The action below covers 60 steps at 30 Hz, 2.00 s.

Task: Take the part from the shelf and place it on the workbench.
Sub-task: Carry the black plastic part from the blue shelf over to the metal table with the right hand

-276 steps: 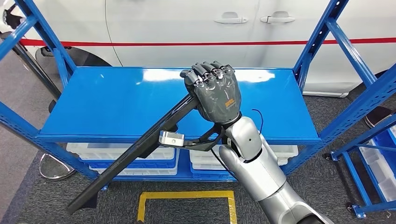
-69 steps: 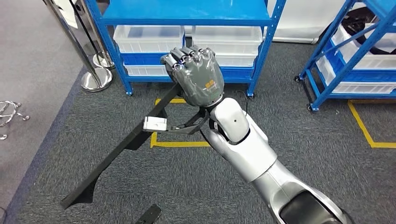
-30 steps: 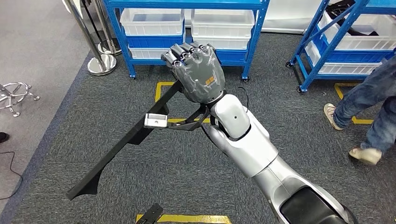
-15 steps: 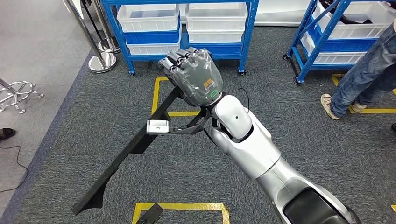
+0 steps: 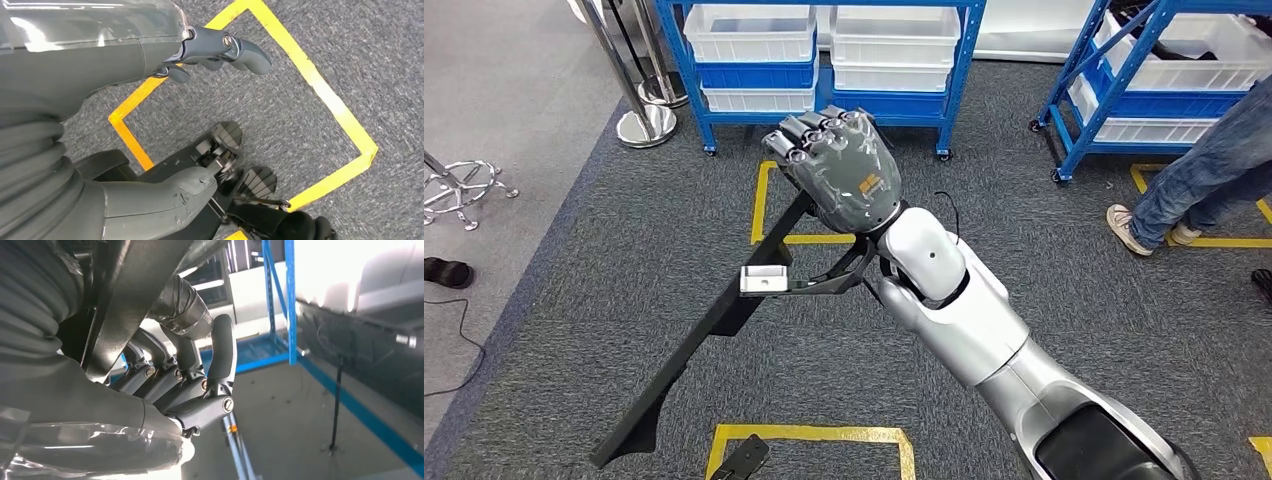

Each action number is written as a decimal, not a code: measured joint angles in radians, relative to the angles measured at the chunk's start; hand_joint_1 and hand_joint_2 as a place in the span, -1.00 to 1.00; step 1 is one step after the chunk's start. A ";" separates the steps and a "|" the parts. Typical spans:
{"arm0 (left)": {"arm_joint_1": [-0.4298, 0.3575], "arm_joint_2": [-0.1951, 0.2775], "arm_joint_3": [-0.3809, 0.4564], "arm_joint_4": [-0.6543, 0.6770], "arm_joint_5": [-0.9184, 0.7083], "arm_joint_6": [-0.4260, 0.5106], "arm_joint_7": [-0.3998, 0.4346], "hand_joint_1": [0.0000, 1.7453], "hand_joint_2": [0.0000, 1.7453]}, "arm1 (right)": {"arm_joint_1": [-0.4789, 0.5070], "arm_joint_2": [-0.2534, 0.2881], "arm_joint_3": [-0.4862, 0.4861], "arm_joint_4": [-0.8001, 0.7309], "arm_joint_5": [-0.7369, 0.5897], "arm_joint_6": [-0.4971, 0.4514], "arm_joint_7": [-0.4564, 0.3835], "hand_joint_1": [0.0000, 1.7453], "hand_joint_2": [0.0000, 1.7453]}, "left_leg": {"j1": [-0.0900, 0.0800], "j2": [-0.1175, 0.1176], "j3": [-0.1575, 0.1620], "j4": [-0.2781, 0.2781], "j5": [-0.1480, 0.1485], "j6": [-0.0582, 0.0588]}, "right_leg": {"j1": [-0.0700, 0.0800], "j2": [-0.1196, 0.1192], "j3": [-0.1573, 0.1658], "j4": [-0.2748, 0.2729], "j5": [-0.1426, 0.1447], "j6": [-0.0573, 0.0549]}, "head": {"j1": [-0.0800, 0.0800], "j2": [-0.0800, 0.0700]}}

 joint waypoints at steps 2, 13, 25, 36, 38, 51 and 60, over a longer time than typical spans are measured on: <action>0.002 -0.001 0.002 0.000 0.000 0.004 -0.008 -1.00 1.00 | -0.001 -0.004 0.008 -0.003 -0.014 0.009 -0.004 1.00 1.00 | 0.003 0.004 -0.007 0.014 -0.004 -0.007 | -0.007 -0.013 0.057 -0.100 0.056 0.006 | 0.000 0.000; 0.012 -0.002 0.013 0.000 -0.007 0.029 -0.024 -1.00 1.00 | -0.006 -0.012 0.036 -0.060 -0.114 0.017 -0.019 1.00 1.00 | 0.002 0.003 -0.116 0.260 -0.143 -0.049 | 0.008 0.015 0.096 -0.230 0.109 -0.050 | -0.001 0.000; 0.007 0.016 0.018 0.000 -0.015 0.031 -0.024 -1.00 1.00 | -0.006 -0.019 0.039 -0.122 -0.126 -0.005 -0.041 1.00 1.00 | -0.003 -0.051 0.019 0.002 -0.017 0.005 | 0.008 0.078 0.067 -0.213 0.116 -0.016 | -0.001 0.000; 0.004 0.021 0.020 0.000 -0.015 0.029 -0.024 -1.00 1.00 | -0.005 -0.024 0.039 -0.136 -0.127 -0.007 -0.041 1.00 1.00 | -0.006 0.078 0.009 0.030 -0.035 -0.027 | 0.002 -0.058 0.093 -0.230 0.111 -0.007 | -0.001 0.000; 0.003 0.021 0.020 0.000 -0.015 0.029 -0.024 -1.00 1.00 | -0.005 -0.025 0.039 -0.137 -0.127 -0.007 -0.041 1.00 1.00 | -0.004 0.089 0.010 0.031 -0.037 -0.038 | 0.003 -0.037 0.089 -0.232 0.117 -0.022 | -0.001 0.000; 0.020 0.037 0.029 0.000 -0.018 0.040 -0.022 -1.00 1.00 | 0.034 -0.014 0.044 -0.162 -0.152 -0.024 -0.067 1.00 1.00 | 0.001 -0.086 0.015 0.042 -0.051 -0.020 | 0.006 0.106 0.073 -0.235 0.145 -0.037 | -0.001 0.000; 0.024 0.028 0.035 0.000 -0.021 0.036 -0.030 -1.00 1.00 | 0.035 -0.010 0.044 -0.170 -0.152 -0.018 -0.071 1.00 1.00 | -0.003 0.019 0.025 -0.003 -0.020 0.004 | 0.004 0.012 -0.047 0.001 0.026 -0.001 | 0.000 0.000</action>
